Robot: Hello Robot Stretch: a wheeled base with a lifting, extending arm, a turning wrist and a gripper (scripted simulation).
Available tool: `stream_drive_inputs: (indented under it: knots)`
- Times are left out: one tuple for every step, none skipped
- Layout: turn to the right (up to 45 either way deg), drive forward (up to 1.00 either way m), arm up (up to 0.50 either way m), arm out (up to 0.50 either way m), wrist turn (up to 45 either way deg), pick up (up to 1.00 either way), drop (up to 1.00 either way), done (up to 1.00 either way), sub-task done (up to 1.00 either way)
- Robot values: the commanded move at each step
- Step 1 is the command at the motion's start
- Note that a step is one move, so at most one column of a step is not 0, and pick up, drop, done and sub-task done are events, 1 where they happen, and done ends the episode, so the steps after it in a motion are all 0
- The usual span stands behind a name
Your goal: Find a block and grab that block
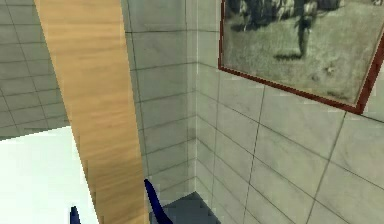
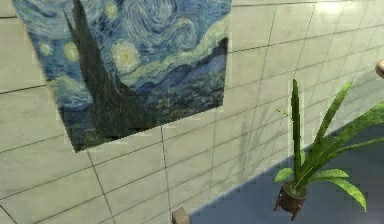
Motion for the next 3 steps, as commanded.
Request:
stream_drive_inputs:
  knots:
    - [0.0, 0.00, 0.00, 0.00, 0.0, 1.00, 0.00, 0.00, 0.00]
    - [0.0, 0.00, 0.10, 0.00, 0.0, 0.00, 0.00, 0.00, 0.00]
    - [0.0, 0.00, 0.00, 0.00, 0.0, 0.00, 0.00, 1.00, 0.00]
